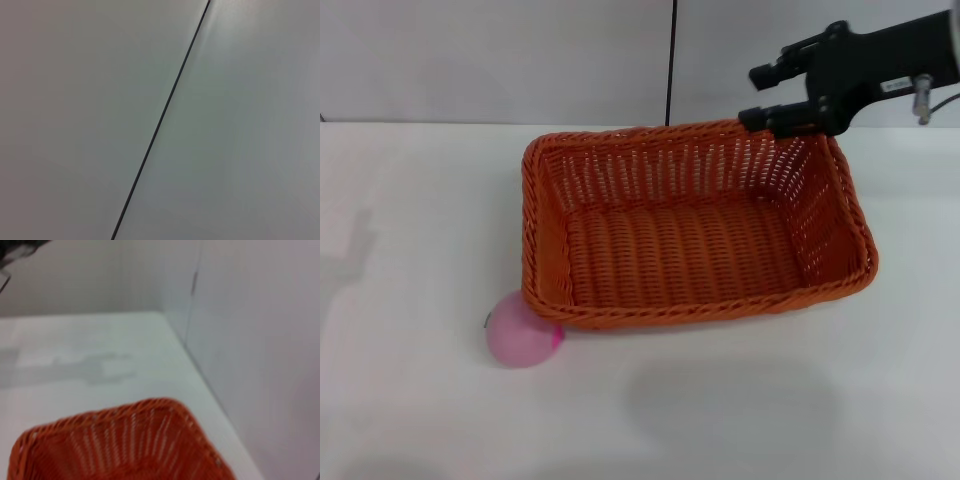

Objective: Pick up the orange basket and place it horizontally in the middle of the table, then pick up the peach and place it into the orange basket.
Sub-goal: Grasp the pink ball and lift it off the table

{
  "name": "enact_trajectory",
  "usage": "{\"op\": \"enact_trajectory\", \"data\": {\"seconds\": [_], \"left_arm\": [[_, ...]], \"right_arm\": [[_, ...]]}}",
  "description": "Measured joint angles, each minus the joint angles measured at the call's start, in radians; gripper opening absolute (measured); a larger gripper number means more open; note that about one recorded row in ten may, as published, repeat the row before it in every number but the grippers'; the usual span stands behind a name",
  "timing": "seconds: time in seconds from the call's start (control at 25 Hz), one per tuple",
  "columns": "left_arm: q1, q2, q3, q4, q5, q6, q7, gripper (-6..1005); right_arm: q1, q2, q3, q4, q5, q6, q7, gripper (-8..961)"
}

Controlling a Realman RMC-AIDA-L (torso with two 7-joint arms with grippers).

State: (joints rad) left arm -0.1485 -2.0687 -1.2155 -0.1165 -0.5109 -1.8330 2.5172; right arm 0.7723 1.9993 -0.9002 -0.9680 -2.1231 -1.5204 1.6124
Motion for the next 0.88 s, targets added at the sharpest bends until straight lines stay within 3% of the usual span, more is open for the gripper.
{"op": "enact_trajectory", "data": {"seconds": [0.04, 0.12, 0.16, 0.28, 0.32, 0.36, 0.4, 0.48, 0.52, 0.56, 0.64, 0.72, 0.76, 0.8, 0.88], "left_arm": [[0.000, 0.000, 0.000, 0.000, 0.000, 0.000, 0.000, 783], [0.001, 0.007, 0.007, 0.006, 0.008, -0.003, -0.008, 782], [0.001, 0.007, 0.007, 0.006, 0.008, -0.003, -0.008, 782], [-0.005, 0.024, 0.020, 0.028, 0.051, -0.011, -0.021, 782], [-0.005, 0.024, 0.020, 0.028, 0.051, -0.011, -0.021, 782], [-0.008, 0.035, 0.022, 0.036, 0.081, -0.015, -0.023, 782], [-0.011, 0.047, 0.022, 0.042, 0.118, -0.017, -0.024, 782], [-0.016, 0.086, 0.023, 0.049, 0.251, -0.017, -0.025, 781], [-0.016, 0.086, 0.023, 0.049, 0.251, -0.017, -0.025, 781], [-0.022, 0.114, 0.023, 0.051, 0.348, -0.014, -0.025, 781], [-0.027, 0.136, 0.023, 0.057, 0.433, -0.012, -0.025, 779], [-0.029, 0.144, 0.023, 0.060, 0.463, -0.012, -0.025, 774], [-0.033, 0.172, 0.025, 0.069, 0.557, -0.012, -0.029, 772], [-0.035, 0.184, 0.026, 0.074, 0.597, -0.012, -0.035, 769], [-0.043, 0.200, 0.028, 0.100, 0.664, -0.008, -0.047, 765]], "right_arm": [[0.000, 0.000, 0.000, 0.000, 0.000, 0.000, 0.000, 508], [-0.114, 0.031, 0.047, -0.079, 0.111, 0.003, -0.031, 508], [-0.114, 0.031, 0.047, -0.079, 0.111, 0.003, -0.031, 508], [-0.229, 0.069, 0.103, -0.130, 0.243, 0.008, -0.096, 508], [-0.229, 0.069, 0.103, -0.130, 0.243, 0.008, -0.096, 508], [-0.301, 0.078, 0.126, -0.123, 0.368, 0.016, -0.151, 508], [-0.301, 0.078, 0.126, -0.123, 0.368, 0.016, -0.151, 508], [-0.401, 0.074, 0.145, -0.022, 0.587, 0.027, -0.261, 508], [-0.401, 0.074, 0.145, -0.022, 0.587, 0.027, -0.261, 508], [-0.445, 0.074, 0.178, 0.056, 0.680, 0.026, -0.342, 508], [-0.479, 0.075, 0.227, 0.138, 0.758, 0.019, -0.412, 508], [-0.492, 0.075, 0.250, 0.176, 0.788, 0.017, -0.435, 508], [-0.502, 0.074, 0.275, 0.221, 0.818, 0.012, -0.457, 508], [-0.523, 0.068, 0.360, 0.321, 0.854, -0.004, -0.494, 508], [-0.529, 0.067, 0.387, 0.342, 0.854, -0.008, -0.504, 508]]}}
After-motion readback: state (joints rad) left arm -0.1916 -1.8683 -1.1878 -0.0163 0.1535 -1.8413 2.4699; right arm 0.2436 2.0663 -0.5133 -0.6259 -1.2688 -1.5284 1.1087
